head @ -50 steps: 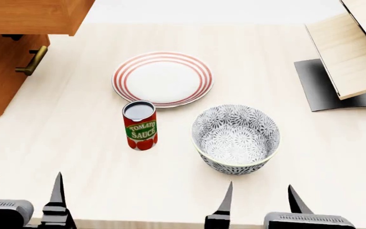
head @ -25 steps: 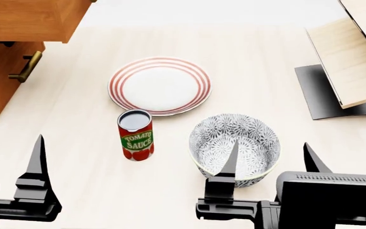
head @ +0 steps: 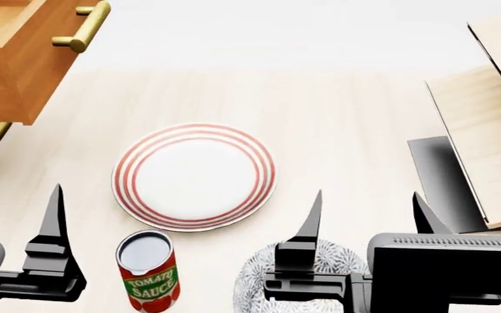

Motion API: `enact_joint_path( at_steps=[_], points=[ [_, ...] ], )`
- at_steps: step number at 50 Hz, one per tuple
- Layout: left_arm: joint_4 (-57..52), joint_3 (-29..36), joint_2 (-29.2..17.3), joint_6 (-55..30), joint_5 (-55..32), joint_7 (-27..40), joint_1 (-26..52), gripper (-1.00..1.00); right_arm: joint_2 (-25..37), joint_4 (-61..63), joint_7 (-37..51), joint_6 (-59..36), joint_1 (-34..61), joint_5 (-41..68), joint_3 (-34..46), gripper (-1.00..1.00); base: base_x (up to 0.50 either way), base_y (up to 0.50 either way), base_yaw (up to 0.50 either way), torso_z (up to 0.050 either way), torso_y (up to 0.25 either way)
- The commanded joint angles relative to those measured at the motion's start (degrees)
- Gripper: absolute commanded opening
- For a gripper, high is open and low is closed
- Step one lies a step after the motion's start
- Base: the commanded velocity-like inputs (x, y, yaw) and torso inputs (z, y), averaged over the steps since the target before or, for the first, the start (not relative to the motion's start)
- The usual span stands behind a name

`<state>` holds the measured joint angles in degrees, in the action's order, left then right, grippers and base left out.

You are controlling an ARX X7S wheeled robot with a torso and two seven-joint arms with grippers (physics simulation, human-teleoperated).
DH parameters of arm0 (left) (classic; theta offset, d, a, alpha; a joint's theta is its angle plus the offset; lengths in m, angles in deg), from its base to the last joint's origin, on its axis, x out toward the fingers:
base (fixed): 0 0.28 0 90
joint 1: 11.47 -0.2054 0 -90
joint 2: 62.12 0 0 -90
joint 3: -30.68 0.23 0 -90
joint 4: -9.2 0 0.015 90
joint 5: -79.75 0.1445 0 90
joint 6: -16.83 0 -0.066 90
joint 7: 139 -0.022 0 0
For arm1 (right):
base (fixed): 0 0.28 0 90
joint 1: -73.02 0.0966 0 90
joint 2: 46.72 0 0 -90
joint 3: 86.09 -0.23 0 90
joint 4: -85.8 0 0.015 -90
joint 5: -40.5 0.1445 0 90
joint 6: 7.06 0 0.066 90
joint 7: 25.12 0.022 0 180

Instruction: Close the top drawer of the cabinet.

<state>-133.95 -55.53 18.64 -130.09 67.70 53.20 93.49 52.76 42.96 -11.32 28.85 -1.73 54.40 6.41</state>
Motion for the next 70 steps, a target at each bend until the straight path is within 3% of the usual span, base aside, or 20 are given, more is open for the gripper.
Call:
enact_joint_path(
  at_steps=[1, 16, 23, 30, 34, 42, 49, 50, 53, 59, 70],
  points=[
    [0.19, 0.41, -0.41, 0.10, -0.37, 0.52, 0.00, 1.00, 0.59, -0.18, 0.64, 0.65, -0.28, -0.16, 0.82, 1.00, 0.50, -0.07, 0.00, 0.000, 0.000],
    [1.15, 0.90, -0.71, 0.91, -0.83, 1.05, -0.14, 1.00, 0.10, -1.55, 1.05, 1.11, -0.34, 1.08, 0.08, 1.00, 0.50, -0.07, 0.00, 0.000, 0.001],
    [2.18, 0.95, -0.29, 1.37, -1.62, 0.99, -0.62, 1.00, 0.30, -2.60, 1.43, 1.58, -0.43, 0.94, 0.52, 1.00, 0.00, 0.00, 0.00, 0.000, 0.002],
    [5.80, 4.93, 0.01, 2.69, 0.13, 2.28, 0.48, 1.00, 0.65, -1.90, 1.84, 1.09, -0.40, 1.10, 0.85, 1.00, 0.00, 0.00, 0.00, 0.000, 0.000],
    [13.73, 8.68, 1.99, 6.24, 1.02, 2.22, 3.17, 1.00, 0.86, -2.83, 1.68, 2.69, -0.95, 0.81, 1.57, 1.00, 0.00, 0.00, 0.00, 0.000, 0.000],
    [24.67, 10.13, 5.67, 8.18, 0.04, 2.26, 9.08, 1.00, 1.47, -3.26, 1.48, 3.93, -1.89, 0.89, 2.00, 1.00, 0.00, 0.00, 0.00, 0.000, 0.000],
    [33.11, 11.91, 5.53, 15.64, 2.62, 3.03, 13.48, 1.00, 1.75, -4.02, 1.30, 5.20, -2.52, 1.04, 2.13, 1.00, 0.00, 0.00, 0.00, 0.000, 0.000],
    [41.34, 8.78, 6.31, 20.19, 1.31, 1.84, 18.93, 1.00, 1.90, -4.99, 0.82, 6.86, -3.42, 0.86, 2.47, 1.00, 0.00, 0.00, 0.00, 0.000, 0.000],
    [52.18, 6.45, 5.95, 24.77, 0.81, 0.76, 25.26, 1.00, 2.07, -6.50, 0.48, 8.52, -3.80, 0.48, 3.19, 1.00, 0.00, 0.00, 0.00, 0.000, 0.000],
    [62.31, 5.56, 3.69, 27.53, 1.55, 0.05, 31.30, 1.00, 2.08, -7.58, 0.81, 9.55, -3.98, -0.32, 4.79, 1.00, 0.00, 0.00, 0.00, 0.000, 0.000],
    [61.32, 4.33, 2.01, 24.31, 0.50, 0.94, 33.96, 1.00, 2.22, -9.28, 1.04, 11.33, -4.70, -1.10, 6.83, 1.00, 0.00, 0.00, 0.00, 0.000, 0.000]
  ],
)
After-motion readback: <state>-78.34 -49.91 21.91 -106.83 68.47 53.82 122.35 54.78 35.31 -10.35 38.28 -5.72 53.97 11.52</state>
